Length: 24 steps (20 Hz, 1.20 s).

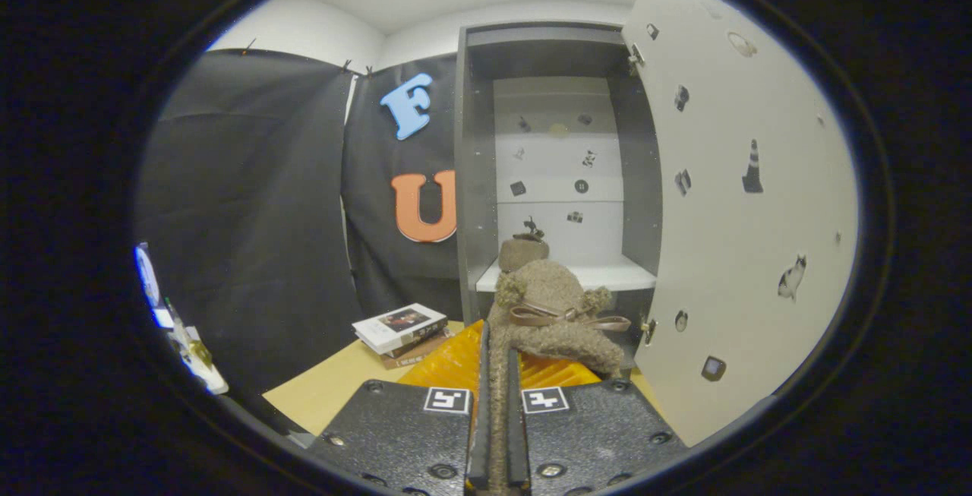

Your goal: Open the shoe cabinet door, grab the shoes and put them into the shoe cabinet, then close the shoe cabinet door.

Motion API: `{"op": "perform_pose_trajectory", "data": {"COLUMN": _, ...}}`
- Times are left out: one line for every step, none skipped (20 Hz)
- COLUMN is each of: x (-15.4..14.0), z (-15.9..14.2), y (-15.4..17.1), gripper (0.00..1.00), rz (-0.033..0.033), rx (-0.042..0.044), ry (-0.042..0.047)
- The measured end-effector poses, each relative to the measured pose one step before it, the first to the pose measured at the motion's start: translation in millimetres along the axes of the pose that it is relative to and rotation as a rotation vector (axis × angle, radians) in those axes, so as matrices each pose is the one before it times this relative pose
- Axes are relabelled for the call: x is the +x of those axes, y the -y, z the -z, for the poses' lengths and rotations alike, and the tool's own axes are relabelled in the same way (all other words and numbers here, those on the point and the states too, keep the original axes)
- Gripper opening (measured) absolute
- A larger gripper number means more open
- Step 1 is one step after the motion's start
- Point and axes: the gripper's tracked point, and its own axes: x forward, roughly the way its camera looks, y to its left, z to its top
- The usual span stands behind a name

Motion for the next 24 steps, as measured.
{"op": "perform_pose_trajectory", "data": {"x": -1.98, "z": -17.12, "y": -1.13, "gripper": 0.12, "rz": -0.00817, "rx": 0.01624, "ry": 0.00941}}
{"op": "perform_pose_trajectory", "data": {"x": 0.09, "z": -17.23, "y": 1.06, "gripper": 0.12, "rz": -0.00065, "rx": 0.00912, "ry": 0.01523}}
{"op": "perform_pose_trajectory", "data": {"x": -0.01, "z": -18.56, "y": 2.33, "gripper": 0.12, "rz": 0.00043, "rx": -0.01001, "ry": 0.01793}}
{"op": "perform_pose_trajectory", "data": {"x": 1.48, "z": -16.79, "y": 1.25, "gripper": 0.12, "rz": -0.0002, "rx": -0.00562, "ry": 0.01126}}
{"op": "perform_pose_trajectory", "data": {"x": 2.78, "z": -16.12, "y": 0.25, "gripper": 0.12, "rz": -0.00048, "rx": 0.00109, "ry": 0.00161}}
{"op": "perform_pose_trajectory", "data": {"x": 3.73, "z": -14.81, "y": 1.41, "gripper": 0.12, "rz": 0.00155, "rx": 0.00609, "ry": -0.00153}}
{"op": "perform_pose_trajectory", "data": {"x": 5.24, "z": -16.4, "y": 0.96, "gripper": 0.12, "rz": 0.00498, "rx": 0.00751, "ry": -0.00031}}
{"op": "perform_pose_trajectory", "data": {"x": 6.61, "z": -15.32, "y": 3.5, "gripper": 0.12, "rz": 0.01015, "rx": -0.00937, "ry": 0.0047}}
{"op": "perform_pose_trajectory", "data": {"x": 7.32, "z": -17.81, "y": 4.24, "gripper": 0.12, "rz": 0.01546, "rx": -0.00105, "ry": 0.01784}}
{"op": "perform_pose_trajectory", "data": {"x": 9.32, "z": -15.07, "y": 3.34, "gripper": 0.12, "rz": 0.0208, "rx": -0.00183, "ry": 0.01963}}
{"op": "perform_pose_trajectory", "data": {"x": 8.89, "z": -13.68, "y": 2.84, "gripper": 0.12, "rz": 0.01321, "rx": -0.01386, "ry": 0.02403}}
{"op": "perform_pose_trajectory", "data": {"x": 9.59, "z": -10.85, "y": 1.53, "gripper": 0.12, "rz": 0.00629, "rx": -0.01456, "ry": 0.02839}}
{"op": "perform_pose_trajectory", "data": {"x": 10.33, "z": -7.66, "y": 1.45, "gripper": 0.12, "rz": 0.00745, "rx": -0.02352, "ry": 0.01847}}
{"op": "perform_pose_trajectory", "data": {"x": 8.6, "z": -1.47, "y": 1.86, "gripper": 0.13, "rz": 0.00495, "rx": -0.0255, "ry": 0.00915}}
{"op": "perform_pose_trajectory", "data": {"x": 9.58, "z": -2.61, "y": -0.35, "gripper": 0.13, "rz": -0.00068, "rx": -0.01242, "ry": 0.00962}}
{"op": "perform_pose_trajectory", "data": {"x": 11.48, "z": 0.19, "y": -0.47, "gripper": 0.13, "rz": -0.00177, "rx": -0.00873, "ry": 0.00312}}
{"op": "perform_pose_trajectory", "data": {"x": 10.86, "z": 2.17, "y": 1.16, "gripper": 0.13, "rz": 0.00094, "rx": 0.00242, "ry": -0.00339}}
{"op": "perform_pose_trajectory", "data": {"x": 11.59, "z": 3.8, "y": 0.61, "gripper": 0.13, "rz": -0.00024, "rx": 0.00264, "ry": -0.01082}}
{"op": "perform_pose_trajectory", "data": {"x": 10.84, "z": 5.52, "y": 1.86, "gripper": 0.13, "rz": 0.00005, "rx": 0.00166, "ry": -0.01797}}
{"op": "perform_pose_trajectory", "data": {"x": 12.56, "z": 4.59, "y": 1.64, "gripper": 0.13, "rz": -0.00275, "rx": 0.00422, "ry": -0.01098}}
{"op": "perform_pose_trajectory", "data": {"x": 12.79, "z": 3.77, "y": 3.43, "gripper": 0.13, "rz": 0.00439, "rx": 0.00791, "ry": -0.01185}}
{"op": "perform_pose_trajectory", "data": {"x": 13.7, "z": 5.15, "y": 5.16, "gripper": 0.13, "rz": 0.00898, "rx": 0.00754, "ry": -0.0155}}
{"op": "perform_pose_trajectory", "data": {"x": 13.23, "z": 5.63, "y": 5.31, "gripper": 0.13, "rz": 0.00767, "rx": 0.00641, "ry": -0.01443}}
{"op": "perform_pose_trajectory", "data": {"x": 14.67, "z": 4.6, "y": 4.55, "gripper": 0.13, "rz": 0.00547, "rx": 0.00312, "ry": -0.01271}}
